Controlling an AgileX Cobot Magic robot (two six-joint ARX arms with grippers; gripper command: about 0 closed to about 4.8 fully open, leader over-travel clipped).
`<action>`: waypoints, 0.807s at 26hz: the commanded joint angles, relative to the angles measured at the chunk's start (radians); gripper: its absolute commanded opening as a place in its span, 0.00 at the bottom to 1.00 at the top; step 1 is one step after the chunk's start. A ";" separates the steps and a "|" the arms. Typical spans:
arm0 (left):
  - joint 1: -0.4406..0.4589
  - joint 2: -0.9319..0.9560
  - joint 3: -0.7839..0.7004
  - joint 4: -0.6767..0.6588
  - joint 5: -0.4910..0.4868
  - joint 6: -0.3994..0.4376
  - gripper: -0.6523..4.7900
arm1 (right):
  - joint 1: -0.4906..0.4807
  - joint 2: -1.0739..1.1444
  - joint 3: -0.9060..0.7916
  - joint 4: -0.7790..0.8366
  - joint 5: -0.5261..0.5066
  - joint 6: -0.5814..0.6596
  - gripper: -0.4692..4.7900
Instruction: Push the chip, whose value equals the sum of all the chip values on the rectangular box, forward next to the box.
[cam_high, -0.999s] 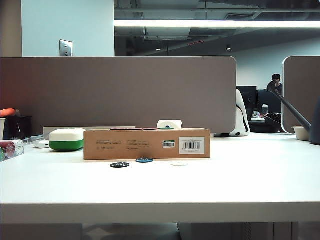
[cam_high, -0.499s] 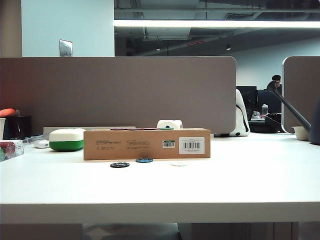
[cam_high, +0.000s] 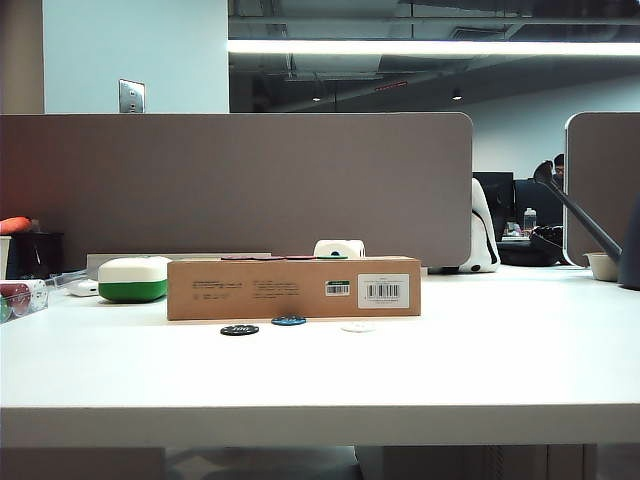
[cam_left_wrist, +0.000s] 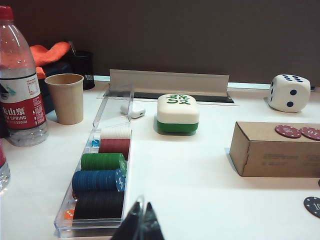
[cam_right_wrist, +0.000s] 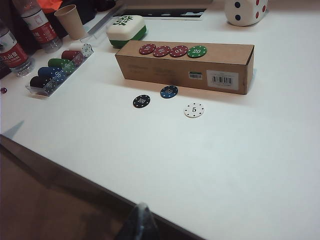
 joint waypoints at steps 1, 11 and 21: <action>0.000 0.000 0.005 0.006 0.006 0.005 0.11 | 0.001 0.000 0.005 0.010 0.001 0.001 0.08; 0.000 0.000 0.005 0.006 0.006 0.005 0.11 | -0.217 -0.134 -0.042 0.083 0.024 -0.018 0.08; 0.001 0.000 0.005 0.006 0.006 0.005 0.11 | -0.616 -0.224 -0.378 0.524 -0.044 0.025 0.08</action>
